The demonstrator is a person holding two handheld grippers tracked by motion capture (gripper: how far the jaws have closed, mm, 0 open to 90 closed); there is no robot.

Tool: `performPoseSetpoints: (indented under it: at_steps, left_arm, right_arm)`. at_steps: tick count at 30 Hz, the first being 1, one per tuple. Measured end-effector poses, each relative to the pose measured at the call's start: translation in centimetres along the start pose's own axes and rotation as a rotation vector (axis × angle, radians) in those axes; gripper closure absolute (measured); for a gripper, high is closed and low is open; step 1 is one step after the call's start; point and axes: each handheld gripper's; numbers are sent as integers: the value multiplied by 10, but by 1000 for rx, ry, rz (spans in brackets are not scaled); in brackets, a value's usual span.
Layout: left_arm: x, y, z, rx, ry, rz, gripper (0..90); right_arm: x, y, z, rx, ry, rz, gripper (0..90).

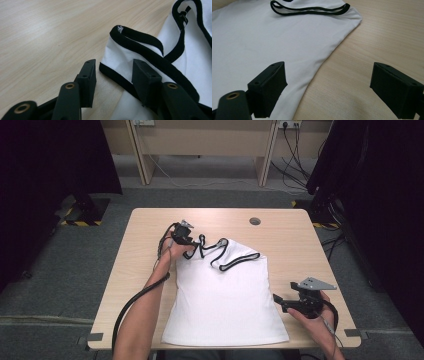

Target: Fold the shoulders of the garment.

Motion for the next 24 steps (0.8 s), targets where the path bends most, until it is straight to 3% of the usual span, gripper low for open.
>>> performPoseSetpoints:
  at_steps: [5, 7, 13, 24]
  left_arm:
    - [0, -1, 0, -16, -17, 0, 612]
    - [0, -2, 1, -26, -31, 1, 694]
    - [0, -3, 4, -35, -42, 8, 831]
    - [6, 20, 9, -31, -34, 121, 865]
  right_arm:
    - [0, -1, -1, 2, 1, -1, 134]
    - [0, -1, -2, 3, 0, -3, 134]
    - [0, -2, -2, 3, 4, -3, 134]
    - [0, 0, -1, -1, 2, 3, 134]
Point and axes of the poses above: each handheld gripper's, and its own axes: y roughly backward along the jaws, x roughly out of its top, z roughly to its right, and after that the axes turned 3 degrees about -x, right-handed
